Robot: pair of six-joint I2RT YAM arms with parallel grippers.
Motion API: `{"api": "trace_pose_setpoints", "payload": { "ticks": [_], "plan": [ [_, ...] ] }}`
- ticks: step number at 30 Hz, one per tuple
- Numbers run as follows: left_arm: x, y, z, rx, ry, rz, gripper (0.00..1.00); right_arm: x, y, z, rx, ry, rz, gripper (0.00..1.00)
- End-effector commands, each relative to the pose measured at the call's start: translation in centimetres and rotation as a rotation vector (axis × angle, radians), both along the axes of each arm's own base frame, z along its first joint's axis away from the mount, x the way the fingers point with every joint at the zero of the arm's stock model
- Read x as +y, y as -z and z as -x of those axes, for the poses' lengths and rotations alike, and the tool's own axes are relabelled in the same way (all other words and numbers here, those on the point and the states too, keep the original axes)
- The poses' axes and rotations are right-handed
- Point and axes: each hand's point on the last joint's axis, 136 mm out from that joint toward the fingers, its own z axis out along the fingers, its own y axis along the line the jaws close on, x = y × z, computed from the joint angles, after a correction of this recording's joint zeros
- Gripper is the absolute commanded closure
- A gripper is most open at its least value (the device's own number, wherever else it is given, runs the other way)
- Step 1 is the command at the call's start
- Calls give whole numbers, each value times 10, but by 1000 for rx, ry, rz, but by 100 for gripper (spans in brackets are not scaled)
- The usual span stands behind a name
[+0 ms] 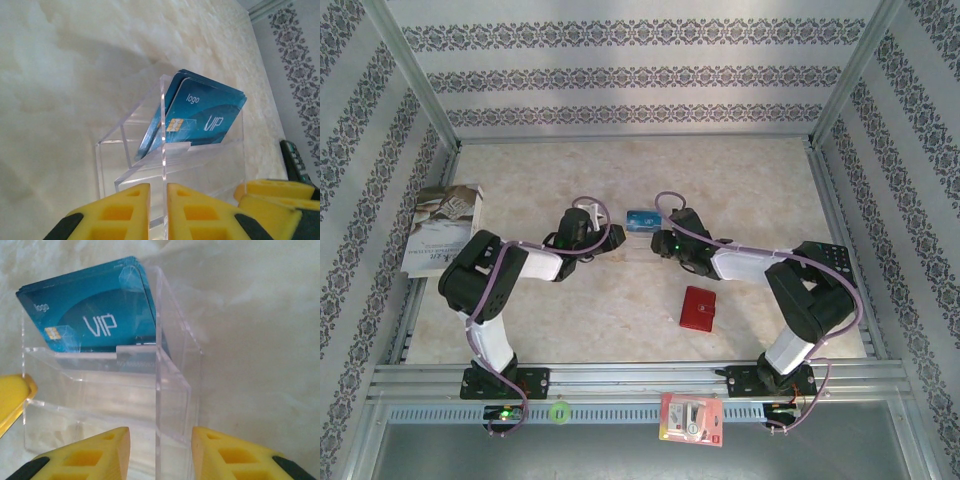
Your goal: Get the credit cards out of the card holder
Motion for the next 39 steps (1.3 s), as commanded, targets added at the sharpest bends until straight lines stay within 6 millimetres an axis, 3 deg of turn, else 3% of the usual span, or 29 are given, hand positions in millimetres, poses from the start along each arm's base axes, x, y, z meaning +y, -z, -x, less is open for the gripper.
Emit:
{"api": "trace_pose_setpoints", "payload": {
  "ticks": [1,6,9,15,18,21,26,31,36,39],
  "plan": [
    [-1,14,17,52,-10,-18,83,-5,-2,3,-24,-3,10,62],
    [6,4,23,38,-32,-14,81,-9,-5,9,-33,-11,10,62],
    [10,-6,26,20,-47,-11,73,-9,-10,11,-43,-23,11,58],
    [16,-52,21,-64,-56,-36,56,-14,-39,17,-97,-34,0,40],
    [21,-74,23,-88,-67,-54,50,-24,-50,30,-94,-25,24,36],
    [26,-81,34,-83,-61,-62,42,-41,-52,51,-63,-8,63,35],
    [40,-77,68,-79,-68,-11,19,-82,-41,103,50,27,155,30],
    [37,-37,97,15,-30,-38,21,-117,-37,144,92,55,196,31],
    [27,-6,110,57,18,-179,27,-105,-42,152,67,-31,147,48],
    [29,-2,112,78,-1,-215,35,-70,-50,145,23,-136,41,56]
  ]
}}
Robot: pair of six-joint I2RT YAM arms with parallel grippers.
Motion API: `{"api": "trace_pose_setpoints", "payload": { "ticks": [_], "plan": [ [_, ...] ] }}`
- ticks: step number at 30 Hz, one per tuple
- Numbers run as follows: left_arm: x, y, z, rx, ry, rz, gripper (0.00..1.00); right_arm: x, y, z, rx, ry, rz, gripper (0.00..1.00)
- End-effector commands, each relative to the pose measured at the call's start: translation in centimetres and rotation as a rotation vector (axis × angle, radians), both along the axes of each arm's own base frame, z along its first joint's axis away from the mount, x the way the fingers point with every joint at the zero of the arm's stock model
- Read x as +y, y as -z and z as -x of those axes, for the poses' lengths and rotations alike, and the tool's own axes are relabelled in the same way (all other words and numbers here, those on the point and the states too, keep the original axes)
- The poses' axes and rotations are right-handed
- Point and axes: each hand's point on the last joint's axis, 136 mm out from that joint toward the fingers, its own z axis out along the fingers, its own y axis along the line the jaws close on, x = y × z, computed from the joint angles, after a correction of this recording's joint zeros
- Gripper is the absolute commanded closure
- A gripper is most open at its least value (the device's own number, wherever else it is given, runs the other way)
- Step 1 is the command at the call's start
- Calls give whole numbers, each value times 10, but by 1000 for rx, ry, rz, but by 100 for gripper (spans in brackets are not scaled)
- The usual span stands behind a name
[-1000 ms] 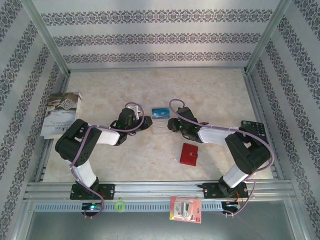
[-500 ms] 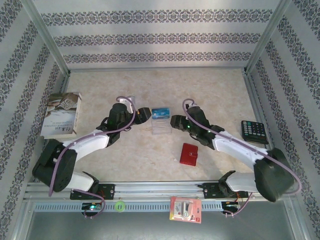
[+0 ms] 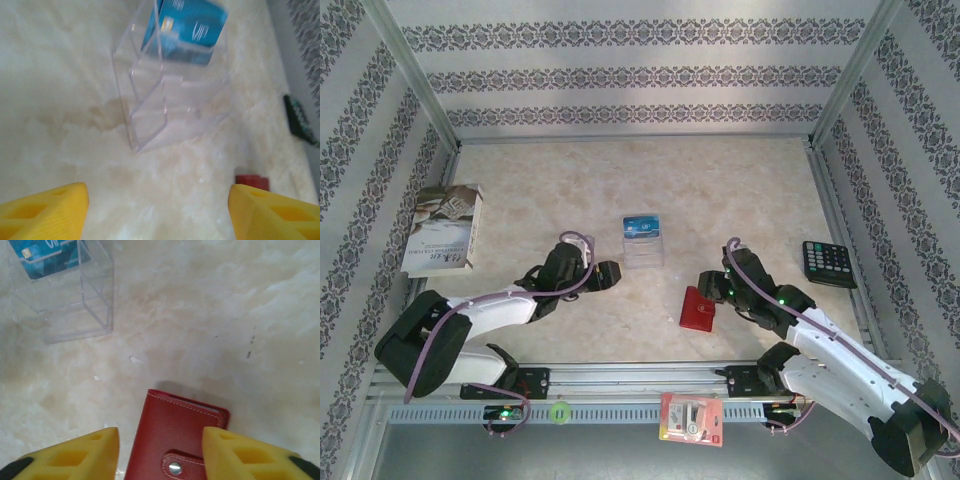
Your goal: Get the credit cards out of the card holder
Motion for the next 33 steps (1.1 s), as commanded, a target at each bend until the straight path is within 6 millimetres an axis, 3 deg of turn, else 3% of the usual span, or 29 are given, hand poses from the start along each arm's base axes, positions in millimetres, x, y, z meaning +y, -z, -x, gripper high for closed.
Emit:
{"api": "trace_pose_setpoints", "payload": {
  "ticks": [1,6,8,10,13,23,33],
  "plan": [
    [7,-5,-2,-24,-33,-56,35,38,-1,0,-4,-136,-78,60],
    [37,-43,11,-131,-96,-90,20,105,-5,-14,-61,-271,-53,74],
    [50,-61,16,-185,-118,-92,10,129,-2,-23,-77,-284,-57,77],
    [58,-75,22,-227,-137,-75,1,146,6,-34,-84,-275,-59,78],
    [68,-88,29,-261,-165,-60,1,164,16,-52,-100,-249,-53,78],
    [96,-103,41,-318,-233,-101,1,185,46,-80,-85,-157,6,79],
    [103,-105,44,-338,-249,-107,1,198,62,-93,-64,-160,50,80]
  ]
}}
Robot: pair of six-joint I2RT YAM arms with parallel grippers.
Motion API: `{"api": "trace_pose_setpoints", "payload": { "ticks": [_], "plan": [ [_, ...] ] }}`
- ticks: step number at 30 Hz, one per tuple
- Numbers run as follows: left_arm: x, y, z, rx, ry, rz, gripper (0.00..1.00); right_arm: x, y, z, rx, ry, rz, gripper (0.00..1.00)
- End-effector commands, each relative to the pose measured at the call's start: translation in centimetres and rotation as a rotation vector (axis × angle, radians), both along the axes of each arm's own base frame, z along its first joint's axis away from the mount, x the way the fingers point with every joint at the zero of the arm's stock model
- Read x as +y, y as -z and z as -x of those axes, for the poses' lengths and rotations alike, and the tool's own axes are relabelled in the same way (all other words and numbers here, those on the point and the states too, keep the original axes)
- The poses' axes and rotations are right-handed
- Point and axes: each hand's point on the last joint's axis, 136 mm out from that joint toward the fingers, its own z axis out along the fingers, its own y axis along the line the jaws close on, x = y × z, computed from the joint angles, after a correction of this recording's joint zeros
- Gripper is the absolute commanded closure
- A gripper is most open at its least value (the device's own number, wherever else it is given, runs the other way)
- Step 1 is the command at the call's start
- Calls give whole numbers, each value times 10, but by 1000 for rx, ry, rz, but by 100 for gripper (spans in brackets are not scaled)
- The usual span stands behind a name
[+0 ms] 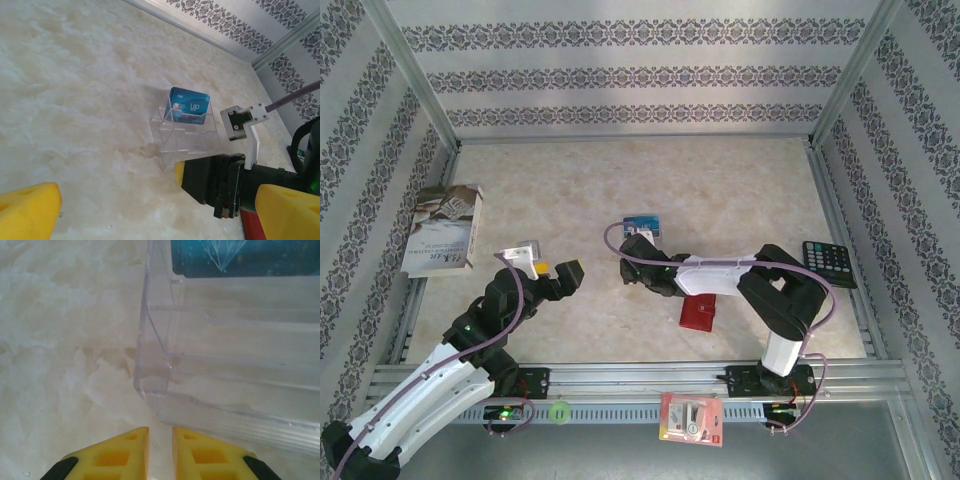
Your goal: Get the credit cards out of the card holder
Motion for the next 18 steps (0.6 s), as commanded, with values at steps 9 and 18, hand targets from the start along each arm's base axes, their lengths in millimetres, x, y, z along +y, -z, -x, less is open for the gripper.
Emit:
{"api": "trace_pose_setpoints", "payload": {
  "ticks": [9,18],
  "plan": [
    [7,10,3,21,-15,-45,1,12,-2,-10,-12,-4,2,79],
    [13,13,0,31,-73,-6,1,-29,-39,52,17,-33,-13,45]
  ]
}}
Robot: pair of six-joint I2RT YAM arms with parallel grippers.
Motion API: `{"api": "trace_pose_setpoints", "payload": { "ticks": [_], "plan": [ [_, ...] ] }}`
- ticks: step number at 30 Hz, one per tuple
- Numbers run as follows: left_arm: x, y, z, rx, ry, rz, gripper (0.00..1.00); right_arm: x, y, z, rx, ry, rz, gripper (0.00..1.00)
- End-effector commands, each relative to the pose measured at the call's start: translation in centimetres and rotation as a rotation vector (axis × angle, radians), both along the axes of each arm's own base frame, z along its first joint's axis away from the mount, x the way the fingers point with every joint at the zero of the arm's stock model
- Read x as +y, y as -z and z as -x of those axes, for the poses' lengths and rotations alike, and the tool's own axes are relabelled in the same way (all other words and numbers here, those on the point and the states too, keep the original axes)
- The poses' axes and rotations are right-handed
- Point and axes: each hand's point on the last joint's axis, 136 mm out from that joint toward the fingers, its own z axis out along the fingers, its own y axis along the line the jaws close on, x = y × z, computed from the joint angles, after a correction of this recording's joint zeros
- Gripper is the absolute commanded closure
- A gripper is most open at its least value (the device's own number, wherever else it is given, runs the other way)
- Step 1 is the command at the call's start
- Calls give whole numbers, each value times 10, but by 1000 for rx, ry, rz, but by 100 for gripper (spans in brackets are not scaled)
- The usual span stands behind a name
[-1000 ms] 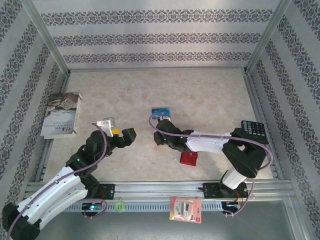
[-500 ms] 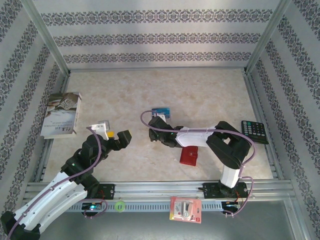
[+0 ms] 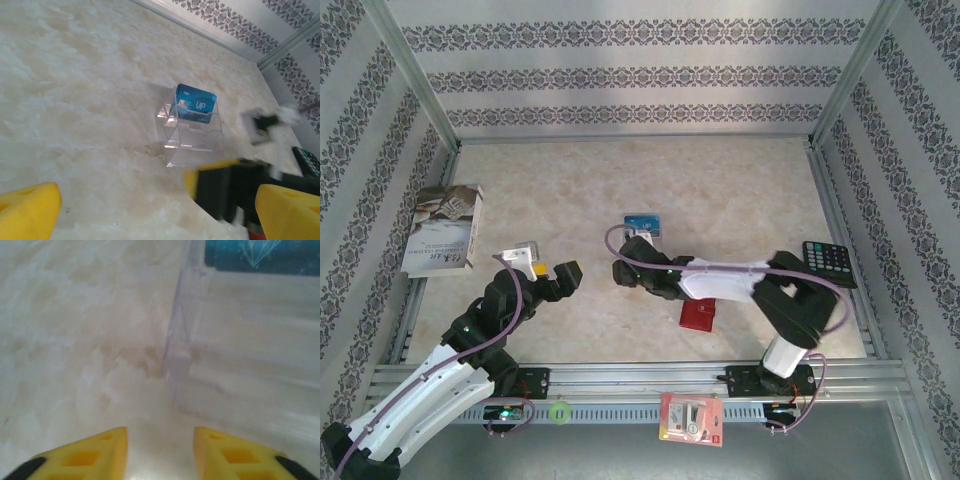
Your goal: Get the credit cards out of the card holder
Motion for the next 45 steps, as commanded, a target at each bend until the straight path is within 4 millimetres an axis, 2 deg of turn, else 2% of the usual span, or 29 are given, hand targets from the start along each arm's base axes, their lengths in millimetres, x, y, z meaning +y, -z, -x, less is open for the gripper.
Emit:
{"api": "trace_pose_setpoints", "payload": {
  "ticks": [1,6,9,12,15,16,17,21,27,36,40,45],
  "plan": [
    [9,10,-1,14,-59,11,1,-40,-10,29,22,36,24,43],
    [1,7,-2,-40,-21,55,1,-116,-11,66,59,151,73,39],
    [-5,0,-1,-87,18,90,1,-156,-2,86,128,243,64,38],
    [-12,-6,1,-137,59,119,1,-184,12,103,209,322,22,38],
    [-8,-4,1,-140,45,115,1,-200,21,115,253,372,-30,38],
    [-7,-5,1,-140,43,114,1,-200,17,115,255,381,-64,38],
    [-7,-4,2,-134,41,116,1,-205,29,122,286,396,-63,39],
    [-8,-3,3,-124,49,114,1,-206,40,134,351,407,-91,42],
    [-8,-7,4,-123,58,96,1,-203,46,138,379,392,-75,47],
    [-15,-5,3,-110,88,91,0,-184,50,128,360,333,-90,51],
    [-19,-3,2,-97,107,86,0,-189,53,129,364,335,-50,56],
    [-25,-3,1,-80,133,86,0,-184,39,125,332,313,-80,53]
  ]
}}
